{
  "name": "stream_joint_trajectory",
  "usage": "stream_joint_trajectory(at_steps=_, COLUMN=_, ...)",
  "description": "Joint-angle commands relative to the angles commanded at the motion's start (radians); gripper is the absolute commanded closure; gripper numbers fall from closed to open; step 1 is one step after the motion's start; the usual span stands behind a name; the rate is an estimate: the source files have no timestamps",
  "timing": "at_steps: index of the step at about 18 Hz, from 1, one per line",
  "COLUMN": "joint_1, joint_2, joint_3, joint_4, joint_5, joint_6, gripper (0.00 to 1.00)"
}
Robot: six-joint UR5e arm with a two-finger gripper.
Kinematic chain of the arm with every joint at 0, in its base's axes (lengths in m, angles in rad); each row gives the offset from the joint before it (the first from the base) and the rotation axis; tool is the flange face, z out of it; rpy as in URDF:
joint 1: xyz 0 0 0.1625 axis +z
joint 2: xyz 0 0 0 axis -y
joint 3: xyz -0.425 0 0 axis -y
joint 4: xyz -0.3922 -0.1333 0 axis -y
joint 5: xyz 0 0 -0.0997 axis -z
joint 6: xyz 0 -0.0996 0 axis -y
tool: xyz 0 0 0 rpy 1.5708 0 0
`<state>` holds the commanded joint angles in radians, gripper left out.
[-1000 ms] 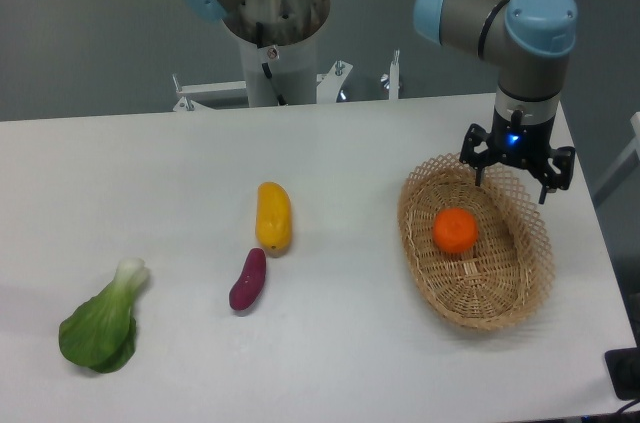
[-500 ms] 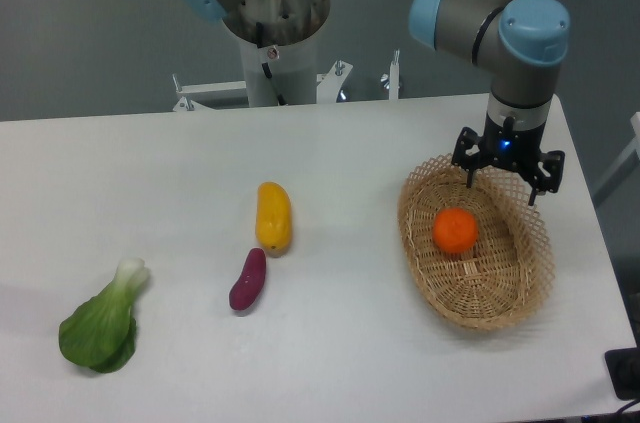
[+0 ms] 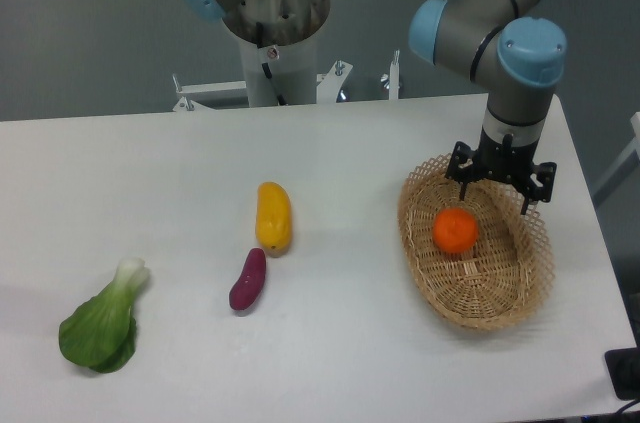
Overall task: Pick up the orange from the basket
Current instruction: 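Lower the open gripper down over the orange in the wicker basket, then close the gripper fingers around the orange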
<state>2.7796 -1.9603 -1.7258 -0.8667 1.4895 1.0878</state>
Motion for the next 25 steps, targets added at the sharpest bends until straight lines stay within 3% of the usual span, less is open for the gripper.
stream_joint_trajectory(at_steps=9, joint_1=-0.057, joint_2=-0.022, joint_3=-0.04, joint_4=0.006, joint_5=0.003, joint_6=-0.086, gripper=0.0)
stream_joint_trajectory(at_steps=13, joint_1=-0.057, joint_2=-0.037, joint_3=-0.025, joint_4=0.009, joint_5=0.003, joint_6=-0.078, gripper=0.0)
stream_joint_trajectory(at_steps=17, joint_1=-0.057, joint_2=-0.045, joint_3=-0.038, joint_4=0.054, joint_5=0.005, joint_6=-0.077, gripper=0.0)
stream_joint_trajectory(at_steps=25, joint_1=-0.068, joint_2=-0.065, joint_3=-0.051, joint_4=0.078, joint_5=0.055, joint_6=-0.078, gripper=0.02)
